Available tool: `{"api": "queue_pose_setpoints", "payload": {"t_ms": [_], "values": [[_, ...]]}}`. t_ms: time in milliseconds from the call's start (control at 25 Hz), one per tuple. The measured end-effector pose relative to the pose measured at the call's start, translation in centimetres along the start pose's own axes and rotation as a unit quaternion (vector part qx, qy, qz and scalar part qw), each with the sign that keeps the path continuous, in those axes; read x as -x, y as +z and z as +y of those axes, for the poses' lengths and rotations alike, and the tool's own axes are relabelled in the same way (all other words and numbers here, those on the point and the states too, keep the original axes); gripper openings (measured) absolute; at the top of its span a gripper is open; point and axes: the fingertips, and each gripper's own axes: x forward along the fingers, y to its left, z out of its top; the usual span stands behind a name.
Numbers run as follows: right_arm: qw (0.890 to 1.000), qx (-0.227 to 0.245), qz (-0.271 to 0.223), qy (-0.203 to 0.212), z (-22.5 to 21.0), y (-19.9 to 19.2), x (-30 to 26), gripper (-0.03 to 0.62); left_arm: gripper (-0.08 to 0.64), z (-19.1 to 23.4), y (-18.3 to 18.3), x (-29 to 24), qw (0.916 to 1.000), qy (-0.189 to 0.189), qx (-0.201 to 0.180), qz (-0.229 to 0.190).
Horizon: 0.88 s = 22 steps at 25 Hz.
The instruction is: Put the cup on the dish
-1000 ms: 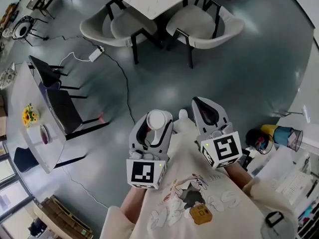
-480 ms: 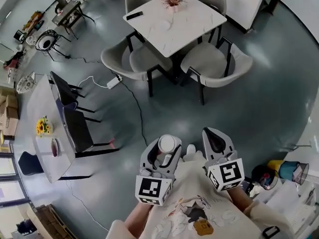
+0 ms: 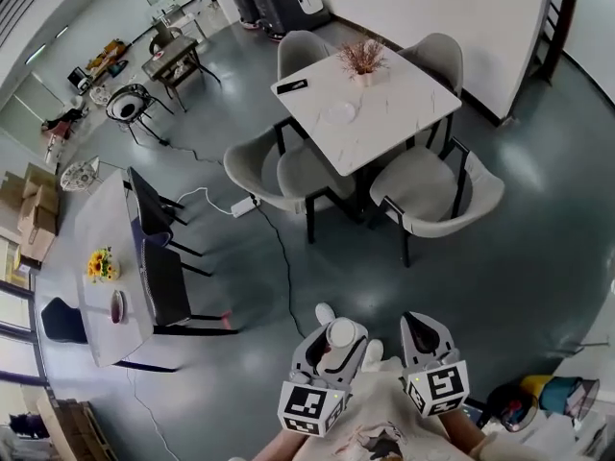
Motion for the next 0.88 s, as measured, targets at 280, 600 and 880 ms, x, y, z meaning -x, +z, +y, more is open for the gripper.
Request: {"api": "queue_pose_setpoints", "payload": {"t_ms": [280, 600, 880], "values": [[1.0, -0.007, 0.003, -0.011, -2.0, 0.1, -1.8, 0.005, 0.267, 0.9, 1.9, -2.6, 0.9995, -0.007, 0.027, -0.015], [0.999, -0.015, 0.007, -0.035, -3.9, 2.1, -6.3, 0.005, 0.267, 3.2, 4.6, -5.9, 0.9991, -0.034, 0.021, -0.012], [0.999, -0.005, -0.01, -0.042, -2.1, 6.1, -11.3, 0.005, 0.267, 8.4, 8.4, -6.6, 0.9985, -0.038, 0.021, -0.033]]}}
